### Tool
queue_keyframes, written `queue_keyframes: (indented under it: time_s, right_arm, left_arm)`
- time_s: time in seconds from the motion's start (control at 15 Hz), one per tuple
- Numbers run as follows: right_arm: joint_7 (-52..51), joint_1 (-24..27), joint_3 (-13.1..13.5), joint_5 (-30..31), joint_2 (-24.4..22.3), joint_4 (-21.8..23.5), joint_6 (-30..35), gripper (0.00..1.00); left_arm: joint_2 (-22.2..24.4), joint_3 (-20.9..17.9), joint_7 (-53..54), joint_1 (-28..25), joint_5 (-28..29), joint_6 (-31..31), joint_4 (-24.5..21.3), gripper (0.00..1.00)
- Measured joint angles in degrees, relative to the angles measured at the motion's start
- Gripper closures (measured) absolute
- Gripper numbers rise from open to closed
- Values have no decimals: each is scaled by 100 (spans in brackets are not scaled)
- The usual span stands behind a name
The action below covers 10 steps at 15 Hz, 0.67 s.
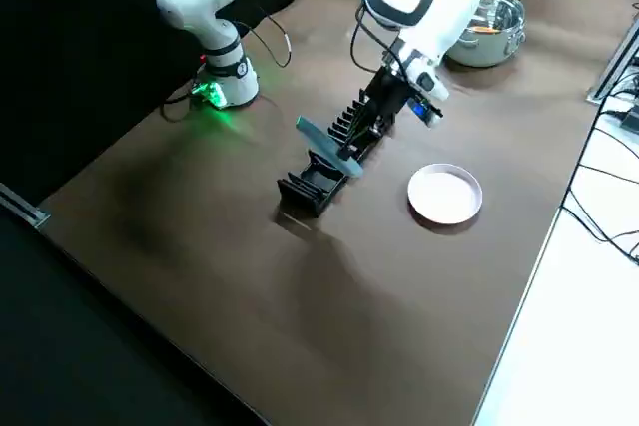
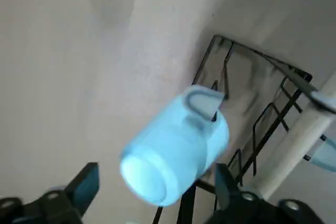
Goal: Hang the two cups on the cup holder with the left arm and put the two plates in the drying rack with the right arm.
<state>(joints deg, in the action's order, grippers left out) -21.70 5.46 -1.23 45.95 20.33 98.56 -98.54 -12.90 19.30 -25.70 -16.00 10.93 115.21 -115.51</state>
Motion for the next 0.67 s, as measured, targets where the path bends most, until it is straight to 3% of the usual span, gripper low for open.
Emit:
queue_keyframes:
  time_s: [0.27, 0.47, 0.6, 0.67]
  right_arm:
    - [195, 8, 59, 322, -262, 948, -824, 97]
    - [317, -19, 51, 382, -463, 1494, -1064, 97]
    - [651, -95, 37, 571, -517, 1759, -1085, 97]
    - [990, -139, 29, 765, -517, 1948, -1104, 97]
  left_arm:
    - [5, -18, 26, -74, 29, 17, 508, 0]
    - [-21, -56, 619, -400, 43, 8, 942, 0]
    - [-214, -79, 1180, -739, 104, 83, 1136, 0]
    - [-609, -89, 1548, -986, 314, 415, 1307, 0]
